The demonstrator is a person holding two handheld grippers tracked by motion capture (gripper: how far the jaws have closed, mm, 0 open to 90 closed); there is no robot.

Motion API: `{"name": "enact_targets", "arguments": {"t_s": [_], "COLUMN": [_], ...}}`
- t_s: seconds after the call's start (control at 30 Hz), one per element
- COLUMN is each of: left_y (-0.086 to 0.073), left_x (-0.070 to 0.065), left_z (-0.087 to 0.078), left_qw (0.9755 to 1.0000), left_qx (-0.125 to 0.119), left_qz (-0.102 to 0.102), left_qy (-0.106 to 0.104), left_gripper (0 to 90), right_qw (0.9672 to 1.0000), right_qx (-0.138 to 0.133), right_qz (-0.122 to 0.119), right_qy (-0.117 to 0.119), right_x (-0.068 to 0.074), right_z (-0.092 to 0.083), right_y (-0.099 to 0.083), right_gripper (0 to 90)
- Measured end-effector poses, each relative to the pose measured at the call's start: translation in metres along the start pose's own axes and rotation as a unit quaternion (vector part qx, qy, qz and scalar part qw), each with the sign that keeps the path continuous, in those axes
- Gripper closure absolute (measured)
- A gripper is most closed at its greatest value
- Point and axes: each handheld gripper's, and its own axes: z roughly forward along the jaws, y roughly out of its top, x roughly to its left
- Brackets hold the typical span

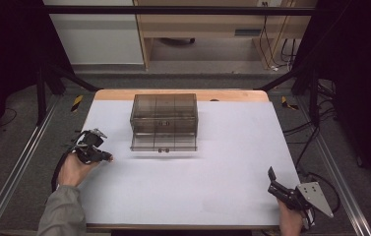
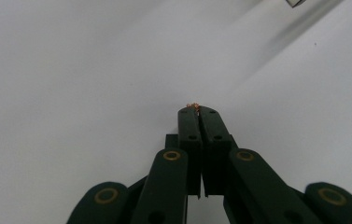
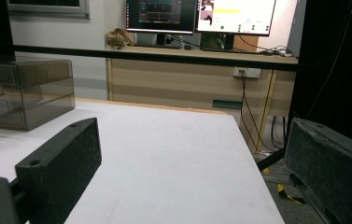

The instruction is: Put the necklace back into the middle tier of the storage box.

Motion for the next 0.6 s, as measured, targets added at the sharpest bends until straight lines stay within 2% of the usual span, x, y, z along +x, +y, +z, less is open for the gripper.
{"name": "enact_targets", "arguments": {"t_s": [0.17, 0.23, 0.33, 0.47, 0.6], "left_y": [-0.002, -0.003, -0.003, -0.005, -0.007], "left_x": [-0.002, -0.003, -0.006, -0.01, -0.013], "left_z": [-0.009, -0.014, -0.021, -0.03, -0.039], "left_qw": [0.9993, 0.9984, 0.9961, 0.9925, 0.9875], "left_qx": [-0.036, -0.057, -0.088, -0.122, -0.157], "left_qz": [-0.001, 0.0, -0.005, -0.002, -0.001], "left_qy": [-0.002, -0.001, -0.003, 0.002, 0.005], "left_gripper": [87.6, 87.6, 87.6, 87.6, 87.6], "right_qw": [1.0, 1.0, 1.0, 1.0, 1.0], "right_qx": [0.0, 0.0, 0.0, 0.0, 0.0], "right_qz": [0.0, 0.001, 0.0, 0.0, 0.0], "right_qy": [0.0, 0.0, 0.0, 0.0, 0.0], "right_x": [0.0, 0.0, 0.0, 0.0, 0.0], "right_z": [0.0, 0.0, 0.0, 0.0, 0.0], "right_y": [0.0, 0.0, 0.0, 0.0, 0.0], "right_gripper": [4.2, 4.2, 4.2, 4.2, 4.2]}}
